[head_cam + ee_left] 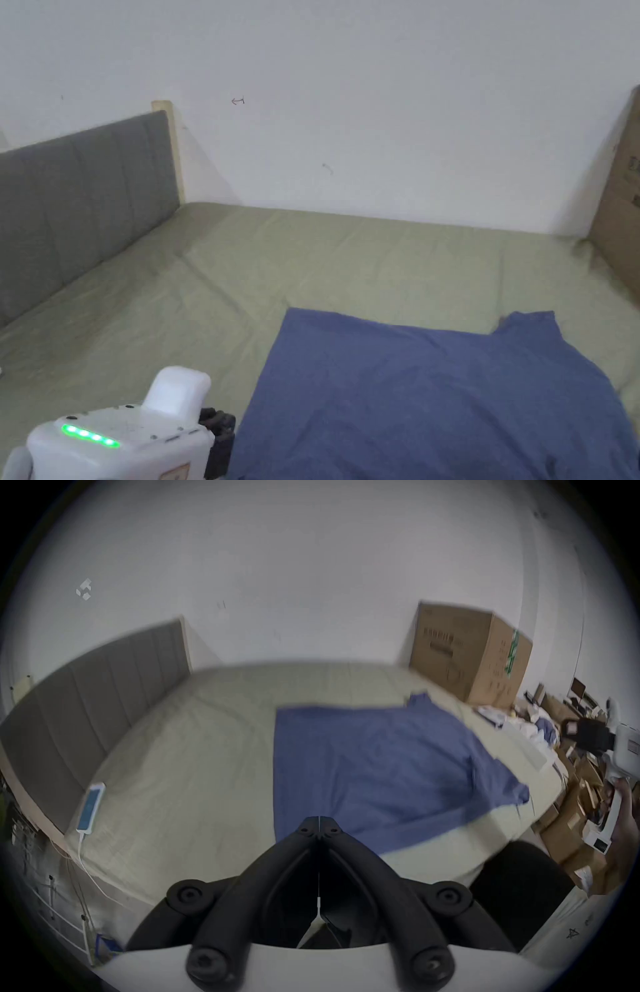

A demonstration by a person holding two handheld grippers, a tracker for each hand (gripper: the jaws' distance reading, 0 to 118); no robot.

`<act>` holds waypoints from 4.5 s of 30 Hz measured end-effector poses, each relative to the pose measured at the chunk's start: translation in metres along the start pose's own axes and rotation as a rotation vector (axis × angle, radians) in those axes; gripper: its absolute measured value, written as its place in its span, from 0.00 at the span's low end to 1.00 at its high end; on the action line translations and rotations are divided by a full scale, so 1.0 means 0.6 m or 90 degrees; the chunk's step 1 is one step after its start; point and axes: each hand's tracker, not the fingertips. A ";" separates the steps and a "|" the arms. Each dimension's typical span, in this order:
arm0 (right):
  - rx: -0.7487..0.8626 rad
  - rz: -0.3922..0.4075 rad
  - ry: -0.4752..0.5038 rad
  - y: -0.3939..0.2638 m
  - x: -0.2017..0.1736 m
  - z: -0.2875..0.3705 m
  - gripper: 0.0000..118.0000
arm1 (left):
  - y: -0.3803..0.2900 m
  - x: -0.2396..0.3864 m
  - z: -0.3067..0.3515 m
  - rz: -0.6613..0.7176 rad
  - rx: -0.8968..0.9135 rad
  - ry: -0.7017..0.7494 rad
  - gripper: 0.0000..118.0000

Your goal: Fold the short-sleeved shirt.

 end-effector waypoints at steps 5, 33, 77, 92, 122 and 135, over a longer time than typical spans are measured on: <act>-0.013 0.053 0.023 -0.013 -0.017 0.000 0.00 | -0.010 -0.049 -0.101 0.050 -0.127 -0.070 0.71; -0.193 -0.118 -0.139 -0.082 0.217 -0.104 0.04 | -0.079 -0.017 -0.172 0.024 -0.066 -0.034 0.05; -0.397 -0.093 -0.116 0.049 0.243 -0.324 0.03 | 0.097 -0.040 -0.285 0.020 -0.163 -0.008 0.05; -0.192 -0.158 -0.129 0.020 0.278 -0.415 0.93 | 0.136 -0.060 -0.336 0.132 -0.015 0.005 1.00; -0.038 -0.173 0.024 -0.025 0.115 -0.090 0.00 | 0.087 -0.066 -0.357 0.089 -0.234 0.037 0.95; -0.074 -0.180 -0.023 -0.069 0.174 -0.170 0.00 | 0.098 -0.016 -0.389 0.033 -0.275 0.045 0.22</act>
